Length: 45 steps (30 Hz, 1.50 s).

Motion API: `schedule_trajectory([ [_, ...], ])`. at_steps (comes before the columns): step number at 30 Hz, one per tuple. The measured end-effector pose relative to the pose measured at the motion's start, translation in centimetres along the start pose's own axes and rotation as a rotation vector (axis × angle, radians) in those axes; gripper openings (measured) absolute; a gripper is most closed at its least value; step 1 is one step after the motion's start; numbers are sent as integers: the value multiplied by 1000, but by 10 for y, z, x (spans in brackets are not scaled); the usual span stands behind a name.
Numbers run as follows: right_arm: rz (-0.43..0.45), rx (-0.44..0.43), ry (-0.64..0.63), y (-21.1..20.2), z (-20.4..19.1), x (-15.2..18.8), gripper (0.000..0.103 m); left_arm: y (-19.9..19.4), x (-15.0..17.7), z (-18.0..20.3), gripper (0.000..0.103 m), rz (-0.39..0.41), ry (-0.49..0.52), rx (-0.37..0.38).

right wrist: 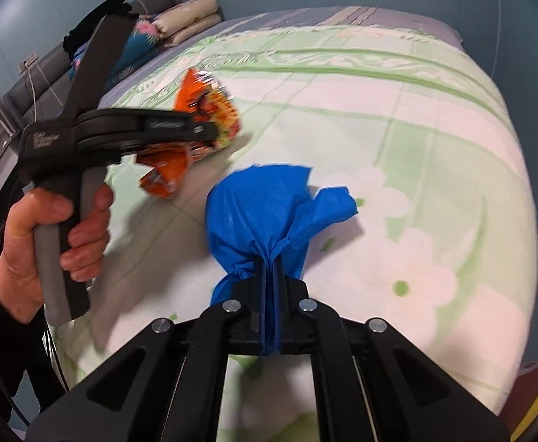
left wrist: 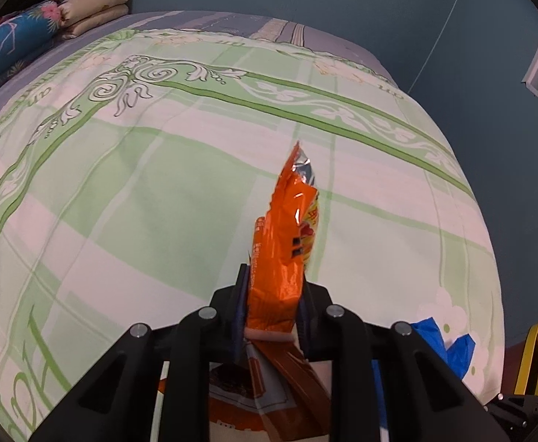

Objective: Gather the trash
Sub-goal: 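Lift the blue glove and orange wrappers and carry them over the yellow bin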

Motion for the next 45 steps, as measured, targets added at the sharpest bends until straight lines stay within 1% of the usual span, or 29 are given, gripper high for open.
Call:
schedule_trajectory([
  [4,36,6,1,-16,2,-3,2,-18,0,-1,21,32,1,-4],
  [9,68,-4,10,-34,22,3,2,-42,5,1,21,64,12,-16],
  [10,74,-6,13,-37,14,1,2,-46,6,2,21,69,15,-20],
  [16,119,-21,15,-59,10,-5,2,-75,21,2,21,99,6,-17],
  [20,152,-33,21,-82,9,-6,2,-95,31,5,21,125,-7,-7],
  [25,214,-31,6,-115,9,-8,2,-117,42,14,21,158,-8,10],
  [31,277,-27,-7,-152,11,-7,2,-147,55,42,21,198,28,32],
  [36,336,-5,-8,-183,22,-6,2,-173,65,75,21,234,77,52],
  [45,428,30,2,-237,45,1,2,-211,78,139,21,285,164,133],
])
Point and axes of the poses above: each gripper's, at about its wrist camera, not at the fingertips, and y roughly the way its jaws point, z to its right, x to its underside, the point moved 5 cm from there along y, roughly the way its jaws point, and after that the axes turned 5 degrees about z, right-handed, at the moved point
